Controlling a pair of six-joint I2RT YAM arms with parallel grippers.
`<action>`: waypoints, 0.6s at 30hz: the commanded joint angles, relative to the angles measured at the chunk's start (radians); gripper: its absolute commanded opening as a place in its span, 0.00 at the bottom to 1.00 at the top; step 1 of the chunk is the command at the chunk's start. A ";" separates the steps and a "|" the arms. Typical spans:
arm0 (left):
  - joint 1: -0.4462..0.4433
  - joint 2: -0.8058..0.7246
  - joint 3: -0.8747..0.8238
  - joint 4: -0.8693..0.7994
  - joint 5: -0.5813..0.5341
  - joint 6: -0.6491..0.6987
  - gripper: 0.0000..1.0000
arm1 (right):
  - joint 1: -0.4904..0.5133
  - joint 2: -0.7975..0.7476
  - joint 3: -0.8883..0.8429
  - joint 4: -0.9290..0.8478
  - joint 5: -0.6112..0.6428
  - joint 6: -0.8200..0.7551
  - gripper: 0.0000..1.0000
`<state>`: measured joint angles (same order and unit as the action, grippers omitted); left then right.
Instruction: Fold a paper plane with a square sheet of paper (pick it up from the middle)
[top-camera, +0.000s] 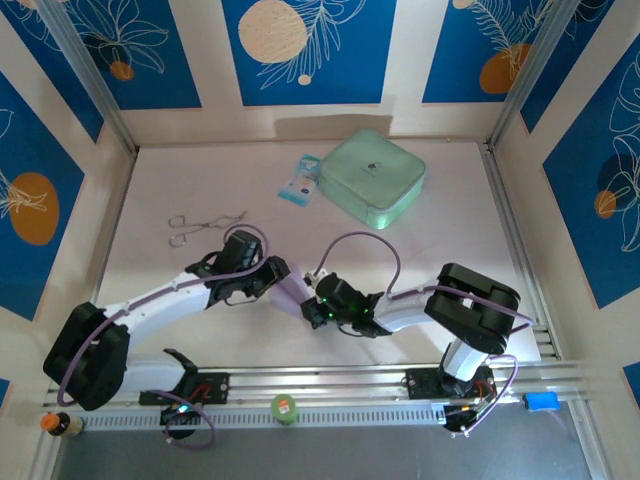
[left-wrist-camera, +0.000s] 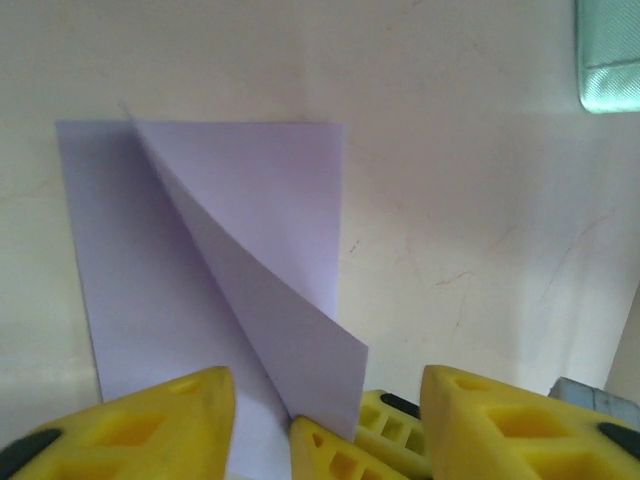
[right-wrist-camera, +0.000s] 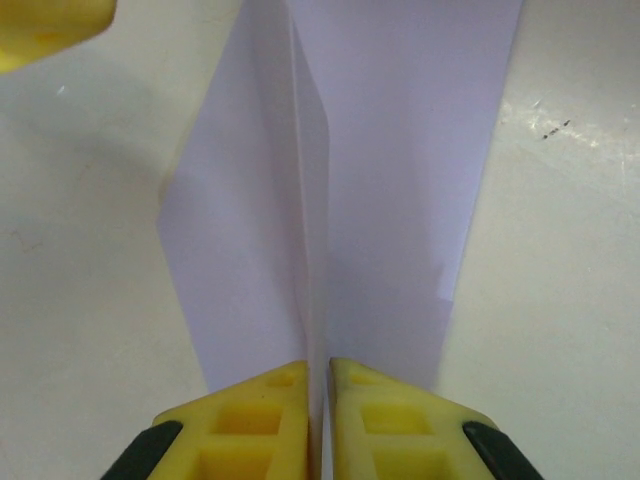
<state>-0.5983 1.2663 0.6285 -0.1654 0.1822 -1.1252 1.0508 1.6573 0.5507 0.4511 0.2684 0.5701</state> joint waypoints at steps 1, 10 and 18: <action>0.008 -0.008 -0.032 0.025 0.003 -0.008 0.38 | -0.010 0.008 -0.029 0.010 -0.051 0.042 0.13; 0.006 0.055 -0.047 0.112 0.062 -0.023 0.04 | -0.057 0.012 -0.082 0.101 -0.149 0.088 0.12; 0.004 0.120 -0.058 0.279 0.135 -0.028 0.01 | -0.080 0.035 -0.084 0.118 -0.190 0.120 0.12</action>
<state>-0.5976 1.3628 0.5846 0.0196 0.2657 -1.1511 0.9760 1.6619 0.4873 0.5816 0.1181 0.6640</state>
